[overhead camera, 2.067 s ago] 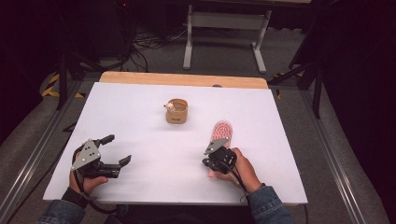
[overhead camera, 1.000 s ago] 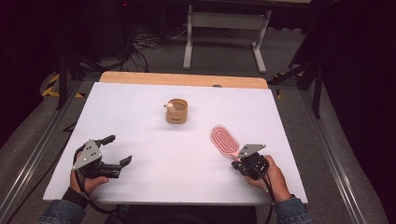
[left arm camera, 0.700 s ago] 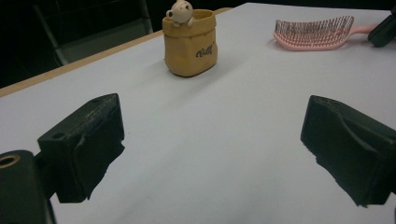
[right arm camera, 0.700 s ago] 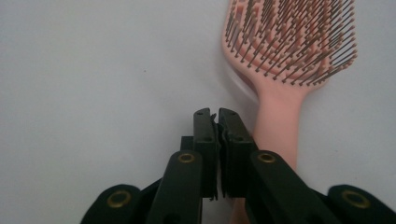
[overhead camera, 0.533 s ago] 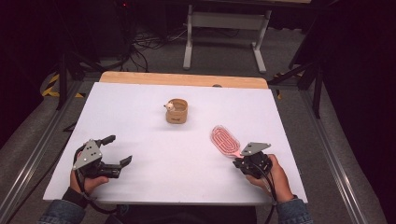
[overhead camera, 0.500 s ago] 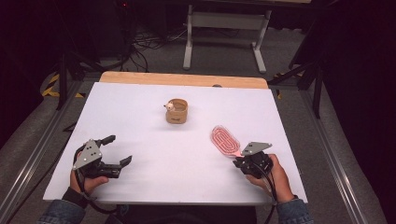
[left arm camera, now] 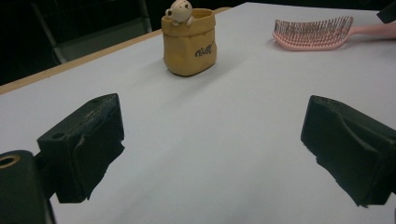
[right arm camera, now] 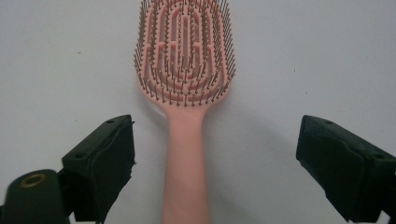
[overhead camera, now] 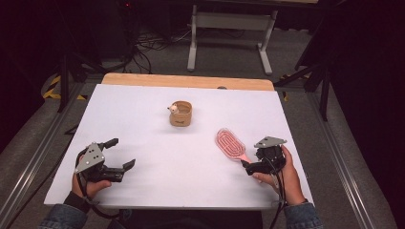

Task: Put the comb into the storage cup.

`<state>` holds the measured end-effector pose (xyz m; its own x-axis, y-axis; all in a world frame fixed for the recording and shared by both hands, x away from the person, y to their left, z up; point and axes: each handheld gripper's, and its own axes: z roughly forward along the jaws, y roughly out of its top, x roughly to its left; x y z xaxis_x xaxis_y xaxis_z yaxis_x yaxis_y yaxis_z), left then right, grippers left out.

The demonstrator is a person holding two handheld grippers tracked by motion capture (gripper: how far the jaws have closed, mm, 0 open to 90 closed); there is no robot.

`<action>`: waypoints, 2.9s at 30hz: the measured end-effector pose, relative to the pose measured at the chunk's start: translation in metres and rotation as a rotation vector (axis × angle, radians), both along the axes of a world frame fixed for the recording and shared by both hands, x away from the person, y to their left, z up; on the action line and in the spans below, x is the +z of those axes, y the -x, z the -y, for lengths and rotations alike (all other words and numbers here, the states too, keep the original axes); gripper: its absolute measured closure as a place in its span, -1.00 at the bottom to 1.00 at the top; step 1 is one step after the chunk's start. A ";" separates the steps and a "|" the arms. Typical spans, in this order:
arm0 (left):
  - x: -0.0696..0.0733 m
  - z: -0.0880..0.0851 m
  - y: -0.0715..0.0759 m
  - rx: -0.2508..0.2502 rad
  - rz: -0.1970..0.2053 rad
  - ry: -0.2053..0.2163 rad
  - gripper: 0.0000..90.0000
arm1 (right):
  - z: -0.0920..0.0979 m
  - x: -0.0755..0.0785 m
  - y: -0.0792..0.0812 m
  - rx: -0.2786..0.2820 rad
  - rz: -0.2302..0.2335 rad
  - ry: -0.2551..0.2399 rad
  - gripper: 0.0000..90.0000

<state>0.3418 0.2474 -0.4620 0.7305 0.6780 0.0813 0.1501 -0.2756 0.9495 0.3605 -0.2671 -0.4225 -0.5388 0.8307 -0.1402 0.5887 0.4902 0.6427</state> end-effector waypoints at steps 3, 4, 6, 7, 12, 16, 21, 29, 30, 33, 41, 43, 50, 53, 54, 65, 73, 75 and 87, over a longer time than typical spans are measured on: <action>0.000 0.000 0.000 0.000 -0.005 -0.009 -0.84 | 0.000 -0.001 -0.006 -0.014 -0.046 -0.015 -0.82; 0.000 0.000 0.000 -0.001 -0.004 -0.006 -0.84 | -0.001 -0.001 -0.009 -0.018 -0.064 -0.003 -0.84; 0.000 0.000 -0.001 0.000 -0.005 -0.006 -0.84 | -0.001 -0.004 -0.014 -0.024 -0.091 0.021 -0.84; 0.000 0.001 -0.001 0.003 -0.008 -0.007 -0.84 | -0.001 -0.005 -0.016 -0.026 -0.112 0.024 -0.84; -0.001 0.001 -0.002 0.006 -0.015 -0.014 -0.84 | -0.003 -0.010 -0.025 -0.027 -0.163 0.053 -0.65; -0.001 0.001 -0.002 0.001 -0.016 -0.019 -0.84 | -0.010 -0.014 -0.029 -0.013 -0.184 0.084 -0.58; -0.001 0.001 -0.002 -0.001 -0.018 -0.016 -0.84 | -0.013 -0.020 -0.036 0.001 -0.205 0.079 -0.29; -0.002 0.002 -0.002 -0.010 -0.022 -0.017 -0.84 | -0.009 -0.021 -0.036 0.038 -0.203 0.032 0.13; -0.002 0.002 -0.002 -0.012 -0.023 -0.017 -0.84 | -0.009 -0.021 -0.035 0.044 -0.199 0.031 0.17; -0.002 0.002 -0.002 -0.012 -0.021 -0.018 -0.84 | -0.010 -0.021 -0.033 0.069 -0.192 0.028 0.37; -0.002 0.003 -0.002 -0.017 -0.023 -0.020 -0.84 | -0.010 -0.022 -0.031 0.078 -0.174 0.014 0.53; -0.002 0.003 -0.002 -0.015 -0.022 -0.019 -0.84 | -0.010 -0.022 -0.031 0.080 -0.168 0.016 0.54; -0.001 0.003 -0.002 -0.016 -0.018 -0.022 -0.84 | -0.013 -0.021 -0.028 0.094 -0.125 0.021 0.54; -0.001 0.003 -0.002 -0.020 -0.021 -0.021 -0.84 | -0.013 -0.019 -0.026 0.092 -0.097 0.015 0.54; -0.001 0.003 -0.002 -0.020 -0.023 -0.024 -0.84 | -0.013 -0.018 -0.025 0.091 -0.086 0.012 0.54; -0.001 0.004 -0.002 -0.023 -0.027 -0.023 -0.84 | -0.011 -0.004 -0.018 0.053 0.069 -0.037 0.54; -0.002 0.004 -0.003 -0.025 -0.027 -0.026 -0.84 | -0.011 0.006 -0.010 0.055 0.216 -0.082 0.54; -0.002 0.004 -0.003 -0.025 -0.028 -0.026 -0.84 | -0.011 0.007 -0.008 0.058 0.241 -0.095 0.54; 0.001 0.011 -0.007 -0.043 -0.052 -0.002 -0.81 | -0.016 0.013 0.002 0.038 0.404 -0.163 0.54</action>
